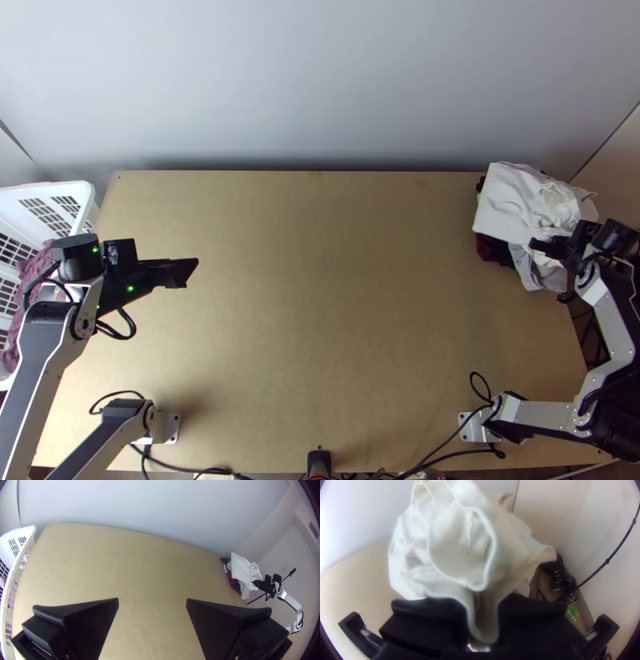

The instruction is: Fold the t-shirt

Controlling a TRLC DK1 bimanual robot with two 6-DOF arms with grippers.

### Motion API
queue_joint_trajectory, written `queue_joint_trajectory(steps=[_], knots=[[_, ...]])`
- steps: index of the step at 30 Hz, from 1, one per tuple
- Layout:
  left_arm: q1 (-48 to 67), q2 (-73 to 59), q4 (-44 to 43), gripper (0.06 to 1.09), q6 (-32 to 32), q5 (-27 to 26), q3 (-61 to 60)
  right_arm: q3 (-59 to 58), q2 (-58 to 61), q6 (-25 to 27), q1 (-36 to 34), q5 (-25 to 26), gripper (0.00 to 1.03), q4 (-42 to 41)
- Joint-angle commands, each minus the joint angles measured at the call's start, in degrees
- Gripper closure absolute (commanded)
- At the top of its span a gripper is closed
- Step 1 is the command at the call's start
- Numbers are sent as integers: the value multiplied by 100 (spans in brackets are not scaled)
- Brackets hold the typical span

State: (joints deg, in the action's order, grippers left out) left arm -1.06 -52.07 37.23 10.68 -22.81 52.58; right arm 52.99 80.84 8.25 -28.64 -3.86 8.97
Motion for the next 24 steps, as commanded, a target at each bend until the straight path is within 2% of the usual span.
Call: queue_joint_trajectory(steps=[1, 2, 3, 5, 6, 10, 13, 18, 24], knots=[[27, 136, 65, 10, 75, -4, 25, 212, 187, -122, -247, -221, 100, -53], [27, 154, 100, 10, 75, -4, 33, 247, 152, -175, -238, -309, 96, 8], [27, 189, 126, 10, 75, -4, 25, 255, 90, -263, -238, -344, 81, 61], [27, 250, 153, 10, 75, -4, -11, 229, -51, -298, -177, -388, 45, 122], [18, 268, 170, 10, 75, -4, -28, 229, -95, -315, -159, -396, 32, 149], [-35, 365, 197, 10, 66, 4, -90, 326, -182, -280, -115, -493, 30, 447], [-43, 391, 205, 10, 75, -4, -99, 475, -191, -157, -115, -546, 13, 966], [-43, 453, 232, 10, 75, -4, -55, 352, -543, 150, -115, -555, 12, 1722], [-43, 558, 249, 10, 75, 4, -81, -272, -1562, 669, -177, -555, 12, 2135]])
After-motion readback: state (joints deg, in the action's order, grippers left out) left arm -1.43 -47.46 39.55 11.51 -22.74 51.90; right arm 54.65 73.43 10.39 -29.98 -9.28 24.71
